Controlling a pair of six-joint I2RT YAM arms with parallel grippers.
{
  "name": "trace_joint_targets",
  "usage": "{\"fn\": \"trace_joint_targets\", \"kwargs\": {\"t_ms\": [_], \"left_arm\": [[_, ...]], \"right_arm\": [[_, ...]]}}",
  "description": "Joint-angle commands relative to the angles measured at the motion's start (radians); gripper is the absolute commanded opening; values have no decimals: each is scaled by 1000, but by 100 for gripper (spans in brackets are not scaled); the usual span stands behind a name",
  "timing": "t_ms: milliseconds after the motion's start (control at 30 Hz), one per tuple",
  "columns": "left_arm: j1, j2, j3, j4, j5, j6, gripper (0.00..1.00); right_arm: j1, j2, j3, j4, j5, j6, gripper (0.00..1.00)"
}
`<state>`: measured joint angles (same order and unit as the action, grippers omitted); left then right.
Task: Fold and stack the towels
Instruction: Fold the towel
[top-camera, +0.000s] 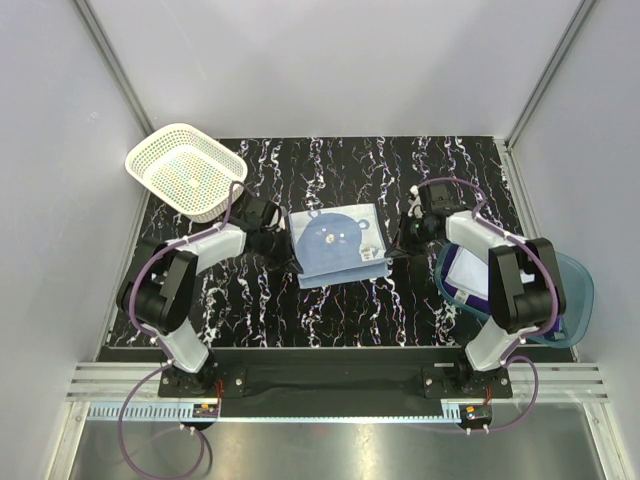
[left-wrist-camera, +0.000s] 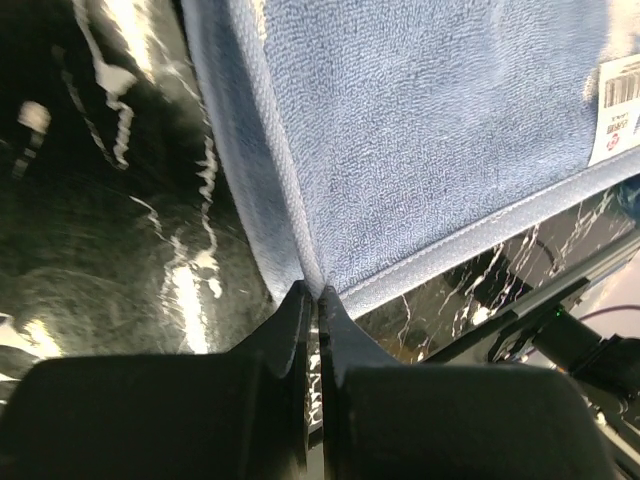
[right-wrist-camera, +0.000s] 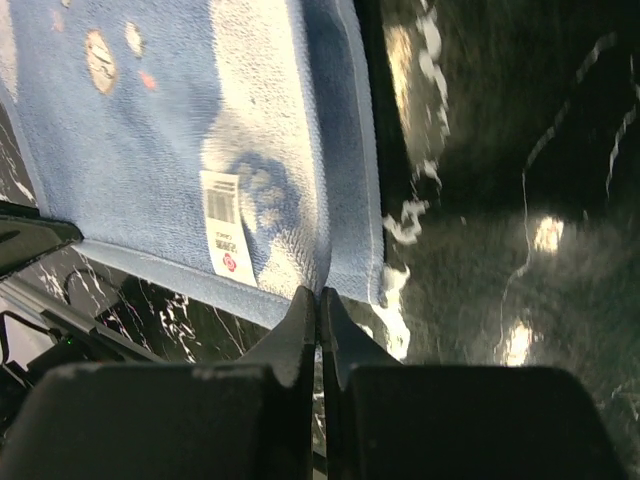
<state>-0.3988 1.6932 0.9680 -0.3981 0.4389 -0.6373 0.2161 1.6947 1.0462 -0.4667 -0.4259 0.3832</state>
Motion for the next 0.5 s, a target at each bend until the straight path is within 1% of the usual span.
{"fn": "trace_joint_targets", "kwargs": {"t_ms": [0,133,367,467], "left_arm": [[-18,-44,-44,22,1,-7,0],[-51,-43,-75,36,-17,-13,0],[-51,-43,-109,36,-51,-5,0],[-51,-58,-85,2,-52,2,0]], "right_arm": [[-4,-66,-87,43,61,28,0],[-4,-49,-136,74,49,28,0],[-4,-38,-164,95,47,28,0],[-4,-47,-126,59,44,14,0]]}}
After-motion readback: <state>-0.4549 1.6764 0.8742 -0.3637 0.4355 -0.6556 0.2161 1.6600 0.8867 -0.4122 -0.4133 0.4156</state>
